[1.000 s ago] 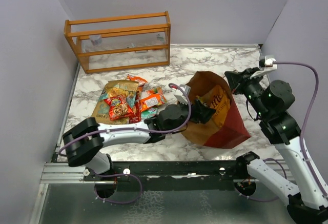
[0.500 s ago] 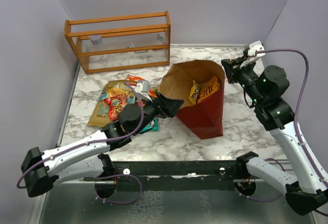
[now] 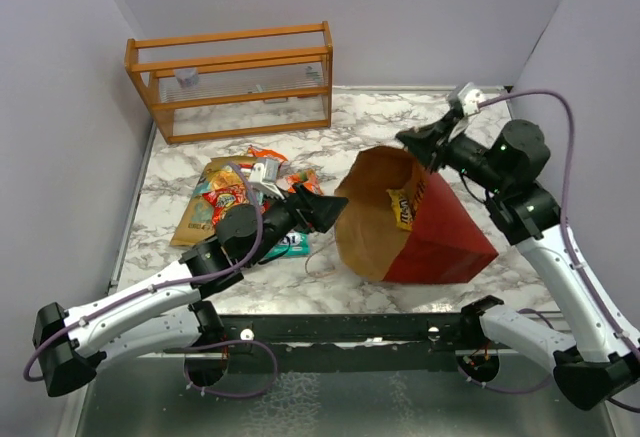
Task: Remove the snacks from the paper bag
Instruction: Take out the snack from the paper bag, then place the snack at the center of the board.
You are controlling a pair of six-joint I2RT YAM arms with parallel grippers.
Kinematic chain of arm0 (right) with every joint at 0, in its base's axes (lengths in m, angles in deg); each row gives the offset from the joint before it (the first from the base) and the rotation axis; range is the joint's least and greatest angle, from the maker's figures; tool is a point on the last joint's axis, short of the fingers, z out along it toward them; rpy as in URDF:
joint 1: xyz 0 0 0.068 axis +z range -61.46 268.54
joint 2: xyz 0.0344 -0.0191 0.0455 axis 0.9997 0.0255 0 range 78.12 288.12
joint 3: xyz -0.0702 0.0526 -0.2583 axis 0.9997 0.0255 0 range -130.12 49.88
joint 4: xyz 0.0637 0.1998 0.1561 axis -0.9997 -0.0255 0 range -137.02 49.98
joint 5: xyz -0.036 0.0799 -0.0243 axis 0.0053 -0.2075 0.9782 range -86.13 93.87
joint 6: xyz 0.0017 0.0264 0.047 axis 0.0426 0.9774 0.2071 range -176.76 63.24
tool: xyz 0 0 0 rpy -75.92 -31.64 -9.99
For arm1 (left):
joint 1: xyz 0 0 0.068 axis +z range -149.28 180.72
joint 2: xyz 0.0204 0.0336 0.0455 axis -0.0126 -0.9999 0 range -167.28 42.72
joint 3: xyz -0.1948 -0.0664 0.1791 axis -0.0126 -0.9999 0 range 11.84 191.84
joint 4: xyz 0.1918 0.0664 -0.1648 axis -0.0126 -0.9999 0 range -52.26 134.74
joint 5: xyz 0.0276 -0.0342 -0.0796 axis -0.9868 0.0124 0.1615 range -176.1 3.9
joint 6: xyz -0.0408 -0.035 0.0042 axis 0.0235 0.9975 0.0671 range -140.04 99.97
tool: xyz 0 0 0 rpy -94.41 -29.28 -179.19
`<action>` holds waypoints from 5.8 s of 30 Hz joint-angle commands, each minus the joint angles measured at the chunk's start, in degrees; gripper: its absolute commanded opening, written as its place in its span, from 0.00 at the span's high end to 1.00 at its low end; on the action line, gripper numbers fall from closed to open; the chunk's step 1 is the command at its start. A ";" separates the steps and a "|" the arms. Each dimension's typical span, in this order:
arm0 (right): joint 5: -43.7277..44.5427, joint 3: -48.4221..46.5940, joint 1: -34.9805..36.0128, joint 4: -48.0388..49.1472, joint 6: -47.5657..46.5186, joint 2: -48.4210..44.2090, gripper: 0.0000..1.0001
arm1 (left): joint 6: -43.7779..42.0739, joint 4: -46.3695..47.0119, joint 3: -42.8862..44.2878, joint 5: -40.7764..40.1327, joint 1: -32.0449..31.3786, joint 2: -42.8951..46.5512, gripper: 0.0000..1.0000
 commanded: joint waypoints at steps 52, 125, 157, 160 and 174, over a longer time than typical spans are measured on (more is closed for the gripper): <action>4.82 22.46 16.63 2.15 20.25 -16.27 0.98 | 9.93 19.94 -11.16 8.63 -3.10 -13.10 0.29; 39.82 18.69 16.61 -10.89 25.36 -25.09 0.98 | -29.87 -16.96 28.30 11.72 -6.47 -6.70 1.00; 40.87 16.15 16.61 -14.19 25.45 -27.26 0.98 | -42.49 -42.91 49.65 -8.83 11.95 -20.19 1.00; 40.55 16.17 16.57 -14.19 25.72 -27.36 0.98 | -44.46 -42.78 48.27 -6.84 15.09 -22.78 1.00; 37.97 15.85 16.61 -13.25 25.75 -25.82 0.98 | -45.98 -34.11 40.08 10.06 27.21 -28.90 1.00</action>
